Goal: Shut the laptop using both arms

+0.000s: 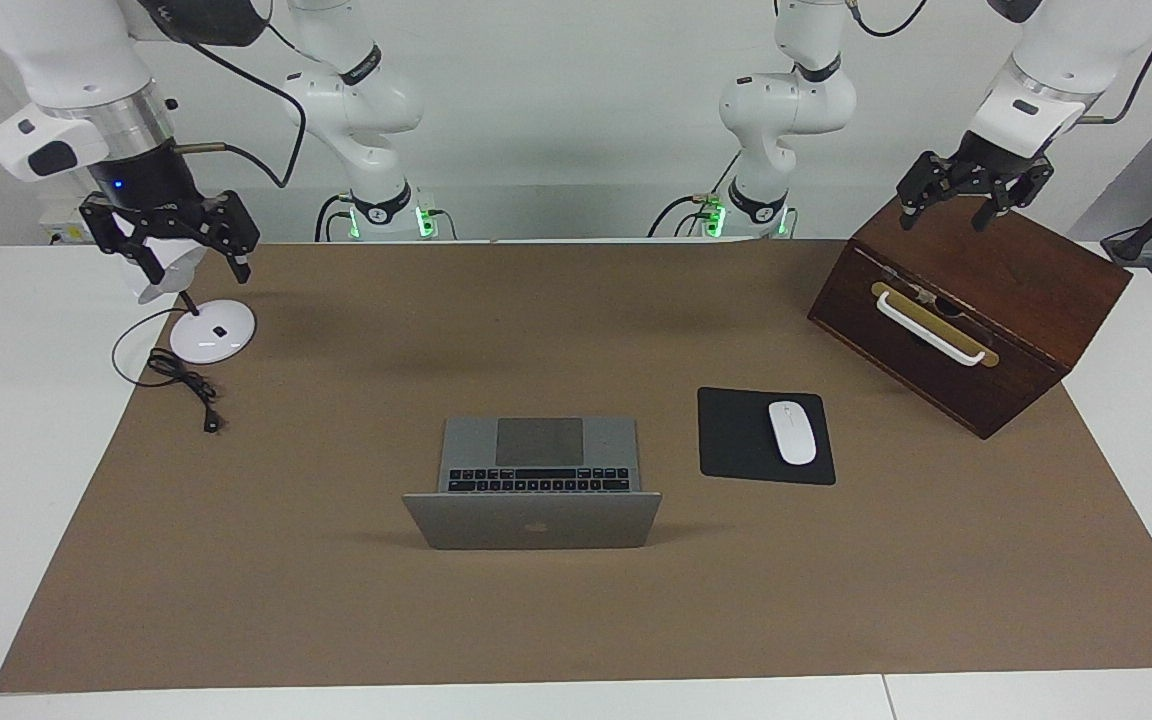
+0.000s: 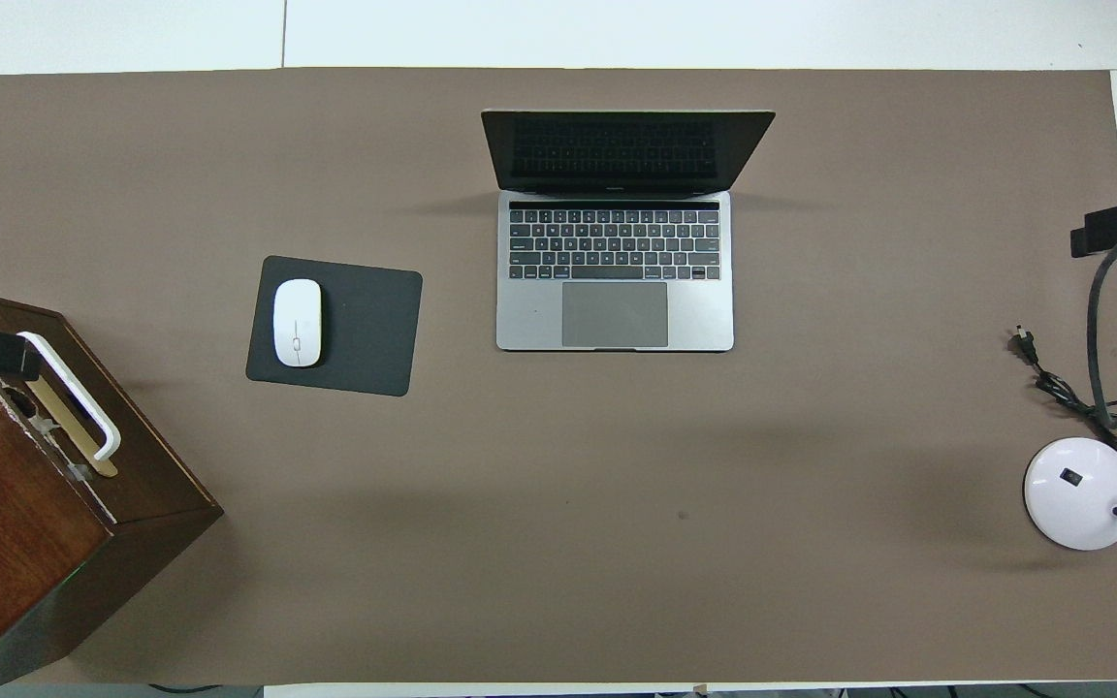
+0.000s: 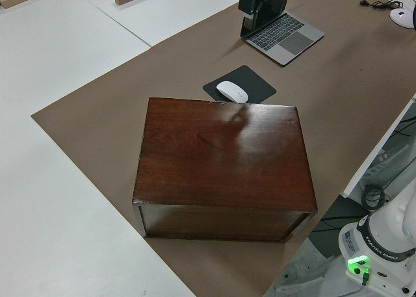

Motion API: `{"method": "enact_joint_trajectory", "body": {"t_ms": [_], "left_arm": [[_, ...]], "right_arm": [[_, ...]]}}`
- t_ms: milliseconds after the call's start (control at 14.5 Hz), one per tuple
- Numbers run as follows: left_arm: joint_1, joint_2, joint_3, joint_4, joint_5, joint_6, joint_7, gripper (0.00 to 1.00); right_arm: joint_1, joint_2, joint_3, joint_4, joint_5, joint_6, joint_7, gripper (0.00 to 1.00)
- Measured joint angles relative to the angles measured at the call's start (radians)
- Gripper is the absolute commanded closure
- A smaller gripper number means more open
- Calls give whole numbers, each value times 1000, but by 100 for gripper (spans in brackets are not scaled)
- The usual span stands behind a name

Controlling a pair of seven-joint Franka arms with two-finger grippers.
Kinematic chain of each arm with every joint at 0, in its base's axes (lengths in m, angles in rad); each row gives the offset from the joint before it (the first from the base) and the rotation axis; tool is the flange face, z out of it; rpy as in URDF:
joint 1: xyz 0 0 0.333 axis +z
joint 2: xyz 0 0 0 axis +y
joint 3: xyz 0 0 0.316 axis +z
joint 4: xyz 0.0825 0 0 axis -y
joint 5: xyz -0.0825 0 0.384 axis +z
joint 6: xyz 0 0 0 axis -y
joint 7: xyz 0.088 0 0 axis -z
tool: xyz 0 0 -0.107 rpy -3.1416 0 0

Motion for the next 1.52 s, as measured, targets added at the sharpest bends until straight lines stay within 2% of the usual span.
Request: {"method": "enact_joint_trajectory", "body": {"t_ms": [1450, 1520], "left_arm": [[-1, -6, -6, 0, 0, -1, 0, 0], [-1, -8, -6, 0, 0, -1, 0, 0]], "right_arm": [[-4, -2, 1, -1, 0, 12, -12, 0], [-4, -2, 2, -2, 0, 12, -14, 6]]}}
